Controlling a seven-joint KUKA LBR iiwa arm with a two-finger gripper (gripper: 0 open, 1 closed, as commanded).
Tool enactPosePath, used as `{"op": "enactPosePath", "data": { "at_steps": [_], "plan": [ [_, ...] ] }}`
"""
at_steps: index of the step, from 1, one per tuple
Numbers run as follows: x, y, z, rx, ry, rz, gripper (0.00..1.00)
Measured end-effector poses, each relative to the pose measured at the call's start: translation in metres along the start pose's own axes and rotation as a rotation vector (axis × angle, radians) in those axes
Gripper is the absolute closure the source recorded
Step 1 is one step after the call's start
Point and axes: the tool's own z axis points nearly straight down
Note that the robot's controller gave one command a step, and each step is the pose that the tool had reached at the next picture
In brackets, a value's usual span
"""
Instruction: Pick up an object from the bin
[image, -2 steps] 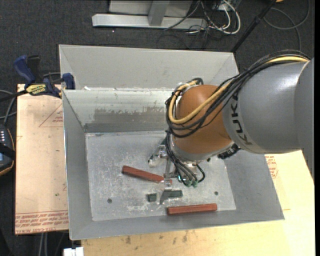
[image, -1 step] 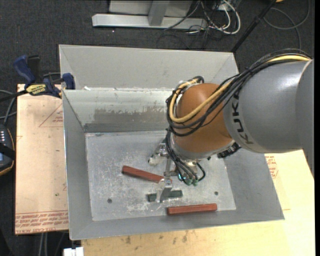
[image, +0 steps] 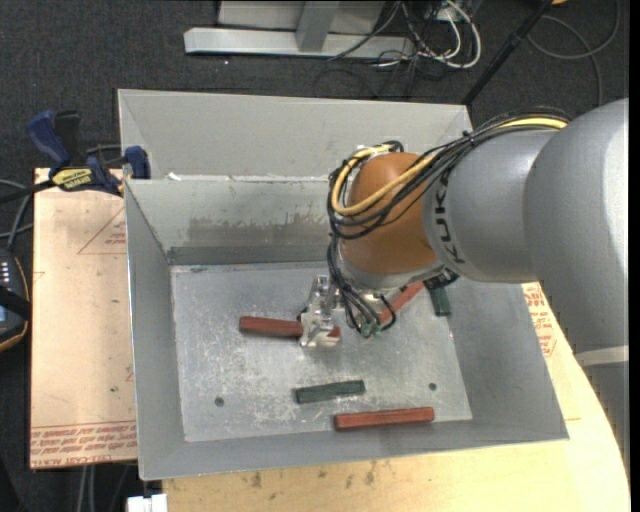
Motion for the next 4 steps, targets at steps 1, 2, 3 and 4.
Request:
{"op": "enactPosePath", "data": {
  "at_steps": [1, 2, 3, 4],
  "plan": [
    [0.0, 0.0, 0.0, 0.0, 0.0, 0.0, 1.0],
    [-0.005, 0.007, 0.0, 0.011, 0.009, 0.046, 1.0],
    [-0.01, 0.015, 0.0, 0.014, 0.001, -0.019, 1.0],
    [-0.028, 0.051, 0.0, 0.017, 0.007, -0.086, 1.0]
  ]
}}
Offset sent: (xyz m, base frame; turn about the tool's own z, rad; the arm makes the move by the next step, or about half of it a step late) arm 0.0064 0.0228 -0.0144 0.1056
